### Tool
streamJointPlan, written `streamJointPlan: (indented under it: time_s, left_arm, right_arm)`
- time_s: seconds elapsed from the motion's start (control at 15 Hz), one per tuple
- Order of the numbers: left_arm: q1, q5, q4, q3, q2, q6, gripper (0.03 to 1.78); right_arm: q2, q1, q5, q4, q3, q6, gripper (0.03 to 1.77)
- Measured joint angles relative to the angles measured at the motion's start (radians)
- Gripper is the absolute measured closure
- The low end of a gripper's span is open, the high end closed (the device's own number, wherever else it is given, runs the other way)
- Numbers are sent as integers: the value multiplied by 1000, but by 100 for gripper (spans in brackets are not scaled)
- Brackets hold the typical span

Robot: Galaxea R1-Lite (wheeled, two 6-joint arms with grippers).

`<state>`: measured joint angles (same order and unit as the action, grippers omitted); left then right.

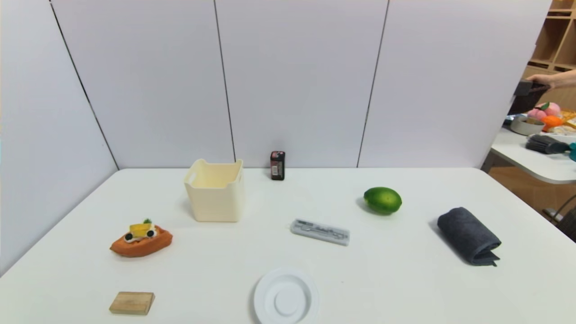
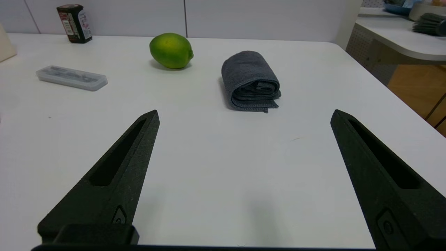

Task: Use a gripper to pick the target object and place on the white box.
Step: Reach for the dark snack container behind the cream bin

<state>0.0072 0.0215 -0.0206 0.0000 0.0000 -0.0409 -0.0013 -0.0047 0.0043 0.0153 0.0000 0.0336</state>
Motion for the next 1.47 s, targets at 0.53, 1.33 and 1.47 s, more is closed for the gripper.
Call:
streamJointPlan:
  time_s: [0.53, 1.33, 1.47]
  left_arm:
    - [0, 5, -3, 0, 0, -26, 12]
    - [-89, -121, -173, -916, 701, 41, 12]
    - [-129, -141, -157, -1216, 936, 79, 12]
  right_arm:
    - [0, 0, 0, 0, 0, 0, 10]
    - [0, 0, 0, 0, 0, 0, 10]
    - [0, 0, 0, 0, 0, 0, 10]
